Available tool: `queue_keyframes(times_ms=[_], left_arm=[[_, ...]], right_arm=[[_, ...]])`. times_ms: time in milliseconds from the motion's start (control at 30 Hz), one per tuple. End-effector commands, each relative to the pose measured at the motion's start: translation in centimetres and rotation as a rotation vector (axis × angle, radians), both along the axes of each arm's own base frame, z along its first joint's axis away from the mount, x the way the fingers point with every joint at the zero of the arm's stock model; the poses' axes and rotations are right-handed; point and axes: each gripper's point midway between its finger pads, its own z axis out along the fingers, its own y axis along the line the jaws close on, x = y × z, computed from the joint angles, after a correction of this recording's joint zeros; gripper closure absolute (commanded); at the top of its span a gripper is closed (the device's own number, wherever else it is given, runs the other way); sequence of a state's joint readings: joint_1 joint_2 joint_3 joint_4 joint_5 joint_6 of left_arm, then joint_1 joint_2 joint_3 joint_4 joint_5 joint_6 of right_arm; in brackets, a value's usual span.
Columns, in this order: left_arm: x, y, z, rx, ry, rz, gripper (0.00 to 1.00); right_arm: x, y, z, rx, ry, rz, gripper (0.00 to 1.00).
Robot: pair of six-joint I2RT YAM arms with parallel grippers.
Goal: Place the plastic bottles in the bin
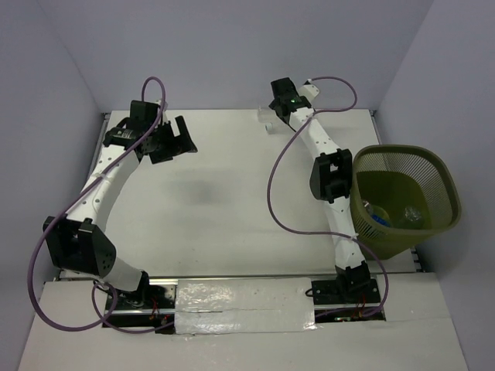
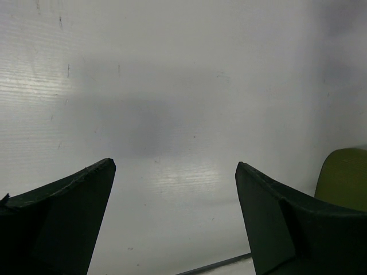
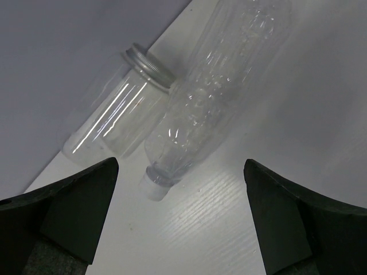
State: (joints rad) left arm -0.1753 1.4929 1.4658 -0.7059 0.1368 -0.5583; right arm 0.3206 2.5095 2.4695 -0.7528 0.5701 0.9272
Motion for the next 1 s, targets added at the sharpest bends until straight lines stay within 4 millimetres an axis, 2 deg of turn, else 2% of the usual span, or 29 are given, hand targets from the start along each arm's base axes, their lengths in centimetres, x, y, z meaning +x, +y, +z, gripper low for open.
queue_keyframes(times_ms=[0,200,567,967], left_arm=[[1.1,-0.2,0.3,0.003,-0.045,-0.038,0.01],[1.8,-0.4,-0.6,0.006,-0.024,-0.044,0.01],[2.0,-0.6,-1.6,0.003,-0.003,-0.044,0.01],[1.7,-0.6,-1.7,0.003,-0.002,-0.053,0.00]], right_arm=[[1.7,-1.0,0.6,0.019,-0.073,-0.063,0.03],[2.7,-2.1,-0.3,0.020,-0.084,-0.081,0.03],[2.0,-2.8,-3.7,0.034,-0.016,-0.108,0.03],[1.3,-3.1,-4.7,0.072,0.026,-0.116,0.03]])
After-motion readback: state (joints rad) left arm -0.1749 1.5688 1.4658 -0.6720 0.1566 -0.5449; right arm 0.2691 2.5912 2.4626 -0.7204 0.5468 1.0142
